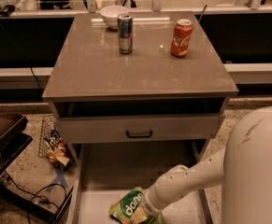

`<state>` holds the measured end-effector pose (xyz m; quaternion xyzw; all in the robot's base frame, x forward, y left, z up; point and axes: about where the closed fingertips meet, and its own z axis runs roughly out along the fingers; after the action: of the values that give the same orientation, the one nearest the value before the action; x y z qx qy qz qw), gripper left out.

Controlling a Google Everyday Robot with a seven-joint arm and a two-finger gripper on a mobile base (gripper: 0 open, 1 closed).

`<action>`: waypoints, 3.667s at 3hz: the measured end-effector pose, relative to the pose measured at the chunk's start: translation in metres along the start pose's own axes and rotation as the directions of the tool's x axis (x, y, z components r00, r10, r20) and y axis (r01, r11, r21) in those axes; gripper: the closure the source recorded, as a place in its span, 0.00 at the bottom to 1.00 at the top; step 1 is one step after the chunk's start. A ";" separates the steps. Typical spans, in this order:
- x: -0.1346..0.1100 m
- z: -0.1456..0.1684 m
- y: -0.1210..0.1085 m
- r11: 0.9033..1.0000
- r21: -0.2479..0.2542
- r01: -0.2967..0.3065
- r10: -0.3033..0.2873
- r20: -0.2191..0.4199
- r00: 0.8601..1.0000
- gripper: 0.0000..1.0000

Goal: Pick green rice chip bag from middle drawer and place on counter

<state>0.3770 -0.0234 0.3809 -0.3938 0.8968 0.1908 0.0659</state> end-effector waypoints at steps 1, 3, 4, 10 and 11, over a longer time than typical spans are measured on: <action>0.000 0.001 0.001 1.000 -0.001 0.000 0.000 -0.001 1.000 0.62; 0.001 0.002 0.002 1.000 -0.004 0.001 -0.001 -0.003 1.000 1.00; 0.000 0.000 0.003 1.000 -0.003 0.003 -0.003 -0.005 1.000 1.00; -0.090 -0.360 0.018 0.988 -0.094 -0.118 0.136 0.215 0.967 1.00; -0.090 -0.360 0.018 0.989 -0.094 -0.118 0.136 0.215 0.967 1.00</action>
Offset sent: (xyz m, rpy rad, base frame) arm -0.0006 0.0004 -0.0004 0.0002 0.0013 0.0010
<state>0.4363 -0.0929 0.7414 -0.3141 0.8989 0.2732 0.1369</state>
